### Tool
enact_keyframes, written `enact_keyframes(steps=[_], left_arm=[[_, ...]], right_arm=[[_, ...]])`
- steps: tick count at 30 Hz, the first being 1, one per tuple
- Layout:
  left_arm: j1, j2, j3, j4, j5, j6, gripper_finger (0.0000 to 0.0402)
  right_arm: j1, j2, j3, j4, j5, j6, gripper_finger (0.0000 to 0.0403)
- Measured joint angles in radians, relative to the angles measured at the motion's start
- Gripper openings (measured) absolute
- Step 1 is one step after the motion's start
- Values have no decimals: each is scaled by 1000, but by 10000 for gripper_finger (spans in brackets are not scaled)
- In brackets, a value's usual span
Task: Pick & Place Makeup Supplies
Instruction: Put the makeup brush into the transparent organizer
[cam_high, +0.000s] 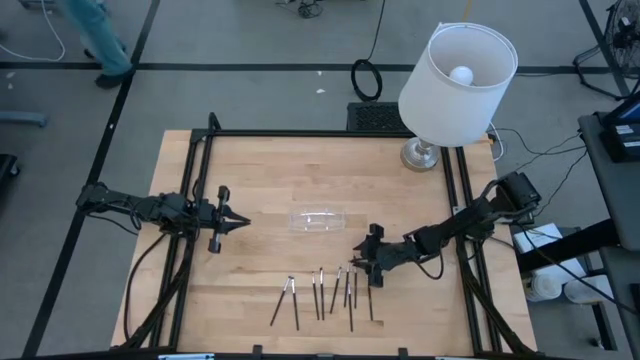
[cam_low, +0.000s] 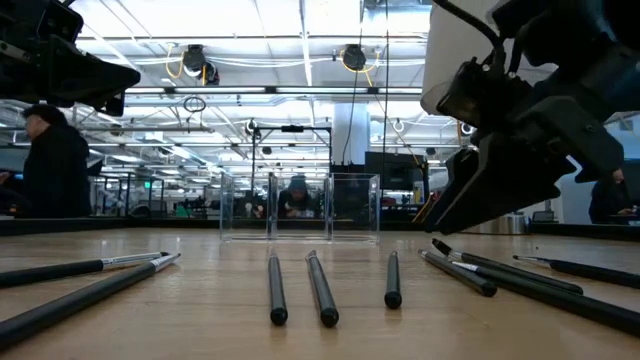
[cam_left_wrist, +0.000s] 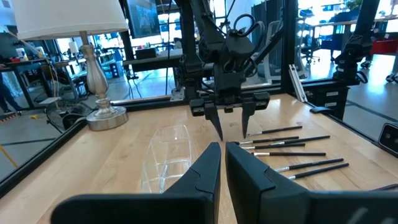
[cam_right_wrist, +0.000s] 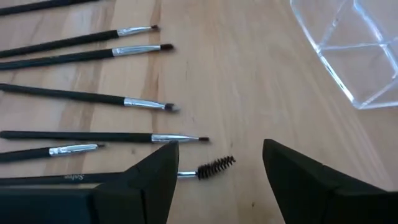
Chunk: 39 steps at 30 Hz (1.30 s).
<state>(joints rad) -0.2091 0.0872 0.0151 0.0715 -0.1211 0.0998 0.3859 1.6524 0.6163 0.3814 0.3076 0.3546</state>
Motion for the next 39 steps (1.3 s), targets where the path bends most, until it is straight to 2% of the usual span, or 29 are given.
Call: enact_keyframes(steps=[39], left_arm=[[0,0,0,0,0,0,31]], right_arm=[[-1,1,0,-4,-50,-2,222]])
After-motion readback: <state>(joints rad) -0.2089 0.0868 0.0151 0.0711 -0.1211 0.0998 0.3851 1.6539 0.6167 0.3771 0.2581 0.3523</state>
